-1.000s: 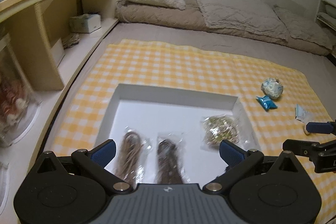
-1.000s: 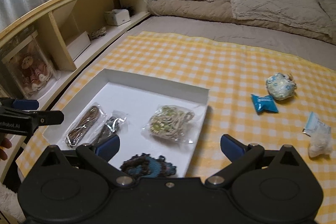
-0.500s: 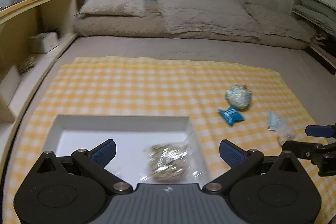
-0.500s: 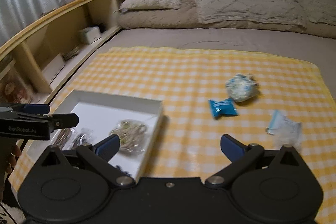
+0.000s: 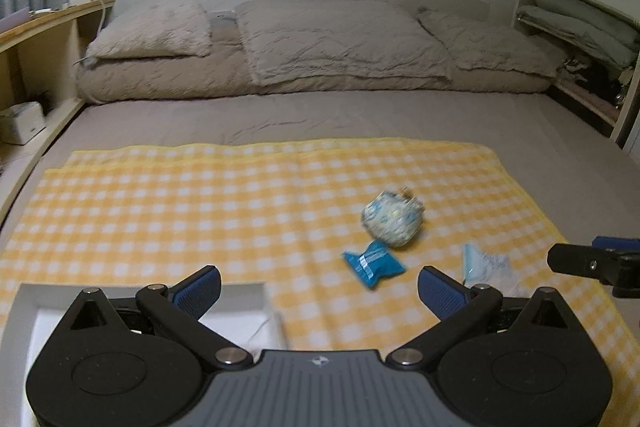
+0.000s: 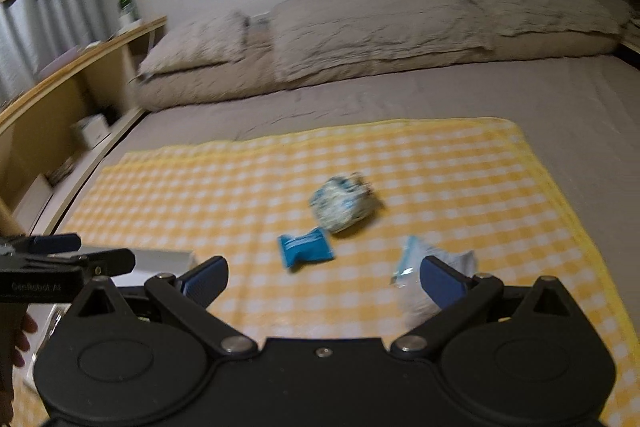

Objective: Organize soft objects
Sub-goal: 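Move both tools away from the box toward the items on the blanket, then grasp the floral brocade pouch with the left tool while the right tool grasps the white cotton packet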

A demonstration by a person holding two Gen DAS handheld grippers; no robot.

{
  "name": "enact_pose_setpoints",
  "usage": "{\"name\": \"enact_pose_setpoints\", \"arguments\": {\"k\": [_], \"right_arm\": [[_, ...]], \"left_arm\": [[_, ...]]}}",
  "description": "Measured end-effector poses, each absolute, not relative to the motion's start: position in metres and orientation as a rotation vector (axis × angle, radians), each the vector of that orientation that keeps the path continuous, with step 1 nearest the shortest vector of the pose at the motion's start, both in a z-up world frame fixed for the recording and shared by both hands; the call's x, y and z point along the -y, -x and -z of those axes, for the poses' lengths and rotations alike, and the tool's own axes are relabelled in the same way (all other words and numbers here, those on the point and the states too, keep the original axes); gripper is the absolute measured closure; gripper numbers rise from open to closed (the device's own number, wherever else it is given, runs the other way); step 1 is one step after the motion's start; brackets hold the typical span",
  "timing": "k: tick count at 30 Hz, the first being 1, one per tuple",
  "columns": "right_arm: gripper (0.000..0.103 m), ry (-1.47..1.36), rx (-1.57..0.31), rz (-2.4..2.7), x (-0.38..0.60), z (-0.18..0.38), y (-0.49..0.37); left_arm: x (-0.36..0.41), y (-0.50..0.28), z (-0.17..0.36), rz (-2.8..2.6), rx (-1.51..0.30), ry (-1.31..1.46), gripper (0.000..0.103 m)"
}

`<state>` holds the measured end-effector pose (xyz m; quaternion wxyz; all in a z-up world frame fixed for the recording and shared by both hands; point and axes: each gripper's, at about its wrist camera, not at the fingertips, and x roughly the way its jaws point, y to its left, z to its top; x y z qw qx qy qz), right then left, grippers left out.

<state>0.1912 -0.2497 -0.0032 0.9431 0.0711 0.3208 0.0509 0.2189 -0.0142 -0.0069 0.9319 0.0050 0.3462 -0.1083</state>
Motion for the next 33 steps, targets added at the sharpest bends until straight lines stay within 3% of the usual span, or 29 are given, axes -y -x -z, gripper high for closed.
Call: {"name": "enact_pose_setpoints", "arguments": {"k": [19, 26, 30, 33], "right_arm": [[0.000, -0.174, -0.710, -0.040, 0.326, 0.038, -0.237], [0.001, -0.028, -0.749, -0.101, 0.321, 0.057, -0.251], [0.012, 0.010, -0.790, -0.124, 0.327, 0.072, -0.257], [0.013, -0.004, -0.817, -0.119, 0.333, 0.081, -0.261]], "left_arm": [[0.104, -0.306, 0.068, 0.416, -0.618, -0.169, 0.000], [0.139, -0.342, 0.105, 0.523, -0.639, -0.235, 0.000], [0.153, -0.369, 0.126, 0.520, -0.664, -0.216, 0.000], [0.157, -0.386, 0.138, 0.502, -0.684, -0.195, 0.000]]}}
